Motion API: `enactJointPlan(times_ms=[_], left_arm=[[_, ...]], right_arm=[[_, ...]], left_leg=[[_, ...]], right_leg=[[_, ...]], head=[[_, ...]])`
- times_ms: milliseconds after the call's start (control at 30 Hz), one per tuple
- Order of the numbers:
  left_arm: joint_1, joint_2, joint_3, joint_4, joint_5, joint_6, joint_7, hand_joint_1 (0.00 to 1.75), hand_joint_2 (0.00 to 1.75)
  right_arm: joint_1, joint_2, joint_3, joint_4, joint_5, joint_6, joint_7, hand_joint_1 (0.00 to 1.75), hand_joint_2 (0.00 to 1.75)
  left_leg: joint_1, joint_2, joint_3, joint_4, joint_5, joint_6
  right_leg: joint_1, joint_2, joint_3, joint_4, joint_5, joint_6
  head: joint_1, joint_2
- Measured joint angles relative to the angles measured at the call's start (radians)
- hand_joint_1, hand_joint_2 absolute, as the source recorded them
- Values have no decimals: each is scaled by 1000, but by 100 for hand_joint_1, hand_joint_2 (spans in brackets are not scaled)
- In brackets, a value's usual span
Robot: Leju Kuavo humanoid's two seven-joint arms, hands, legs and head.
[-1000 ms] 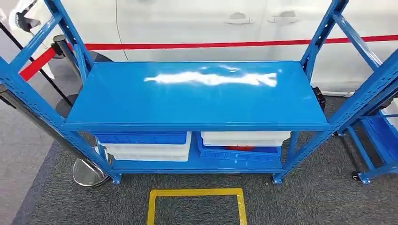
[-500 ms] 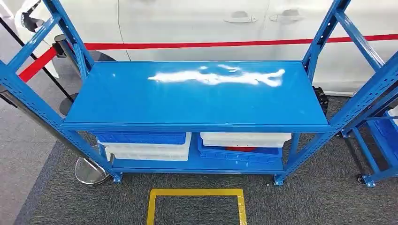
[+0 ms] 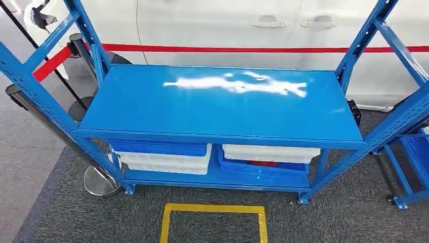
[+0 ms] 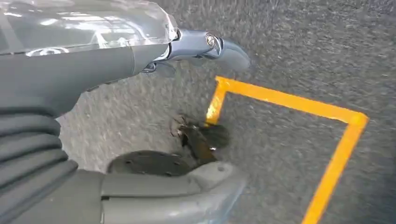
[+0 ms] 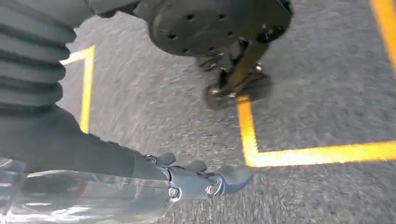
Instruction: Take the parts from the cabinet and place them on the table.
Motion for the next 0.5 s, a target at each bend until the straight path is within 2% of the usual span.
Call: enactJointPlan(times_ms=[33, 100, 167, 200, 267, 300, 333, 367, 400, 467, 500], left_arm=[[-1, 0, 2, 0, -16, -3, 3, 0, 175], [-3, 0, 6, 1, -42, -12, 10, 0, 175], [-7, 0, 11, 2, -72, -19, 18, 0, 175], [-8, 0, 14, 2, -88, -24, 22, 0, 175], [-15, 1, 26, 5, -135, -38, 37, 0, 175], [-17, 1, 29, 9, -165, -47, 45, 0, 175], [-18, 1, 33, 13, -191, -54, 51, 0, 175], [-19, 1, 37, 16, -211, -61, 56, 0, 175], [-21, 1, 41, 19, -230, -67, 62, 0, 175], [-27, 1, 50, 24, -272, -79, 71, 0, 175], [-33, 1, 56, 27, -298, -87, 77, 0, 175]], right_arm=[[0, 0, 2, 0, 17, 5, 3, 0, 175], [0, 0, 4, 0, 40, 13, 14, 0, 175], [0, 3, 8, 0, 66, 24, 26, 0, 175], [0, 2, 9, 0, 79, 27, 32, 0, 175], [2, 2, 12, 0, 118, 43, 53, 0, 175], [3, 2, 13, 0, 142, 51, 65, 0, 175], [5, 2, 16, 0, 160, 59, 75, 0, 175], [6, 2, 19, 0, 177, 64, 84, 0, 175], [5, 2, 22, 0, 192, 71, 91, 0, 175], [6, 3, 27, -2, 221, 82, 107, 0, 175], [6, 3, 29, -3, 242, 90, 119, 0, 175]], left_leg=[[1, -1, 0, 0, -2, -4], [3, -1, 2, -4, -1, -14], [5, 2, 2, 15, -15, -26], [7, 4, -18, 56, -47, -31], [12, 4, -93, 213, -131, -41], [13, 4, -131, 290, -158, -44], [13, 4, -150, 325, -157, -45], [13, 4, -143, 303, -130, -44], [13, 4, -115, 240, -87, -41], [12, 6, -26, 53, 6, -28], [8, 11, -8, 6, 1, -20]], right_leg=[[-4, -1, -2, -1, 4, -7], [2, -1, -3, 0, 2, -18], [-6, -7, 0, -10, 10, -33], [-6, -8, -2, -10, 10, -39], [-4, -12, -3, -9, 9, -42], [-3, -14, -4, -9, 8, -43], [-3, -14, -3, -9, 7, -43], [-3, -14, -1, -9, 6, -42], [-3, -14, 2, -9, 4, -42], [-2, -13, 10, -9, 0, -38], [-2, -14, 11, -8, -1, -35]], head=[[-2, 0], [-2, 0], [-1, 0], [-8, 0], [-8, 0], [-8, 0], [-8, 0], [-8, 0], [-9, 0], [-9, 0], [-8, 0]])
